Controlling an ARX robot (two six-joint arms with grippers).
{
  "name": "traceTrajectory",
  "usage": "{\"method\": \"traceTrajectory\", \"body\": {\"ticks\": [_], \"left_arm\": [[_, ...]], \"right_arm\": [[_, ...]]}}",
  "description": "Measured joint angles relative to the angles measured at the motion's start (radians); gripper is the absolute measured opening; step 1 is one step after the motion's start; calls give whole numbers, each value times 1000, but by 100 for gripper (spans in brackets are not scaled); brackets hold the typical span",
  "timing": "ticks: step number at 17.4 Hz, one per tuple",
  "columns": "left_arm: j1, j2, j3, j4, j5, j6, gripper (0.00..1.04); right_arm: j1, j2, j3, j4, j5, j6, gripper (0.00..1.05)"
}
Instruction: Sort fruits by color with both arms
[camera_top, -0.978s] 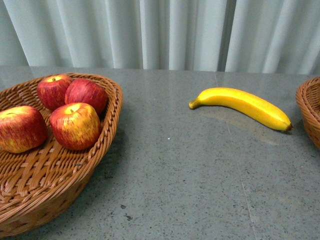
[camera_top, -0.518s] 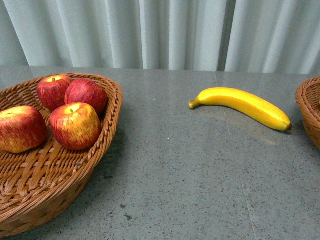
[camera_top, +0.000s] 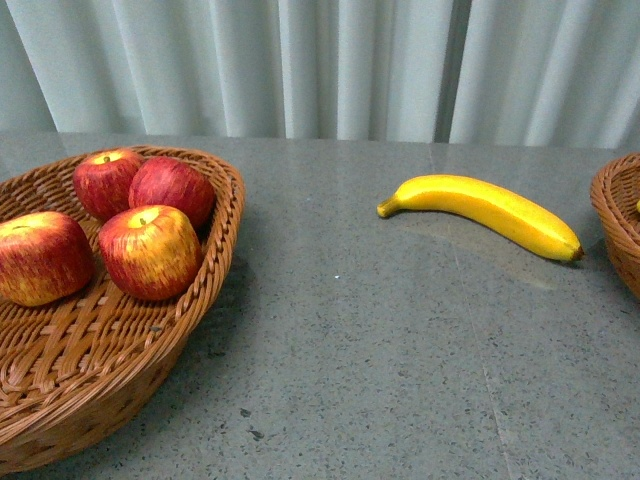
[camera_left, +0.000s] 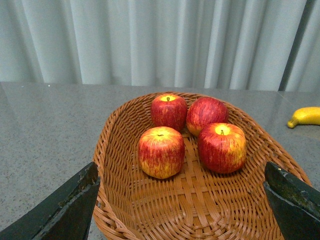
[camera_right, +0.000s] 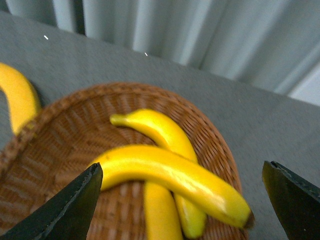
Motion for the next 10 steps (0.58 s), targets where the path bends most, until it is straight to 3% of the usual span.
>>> {"method": "traceTrajectory", "body": {"ticks": [10], "left_arm": [[0, 0, 0, 0, 0, 0, 98]], "right_arm": [[232, 16, 114, 23, 49, 131, 98]]}}
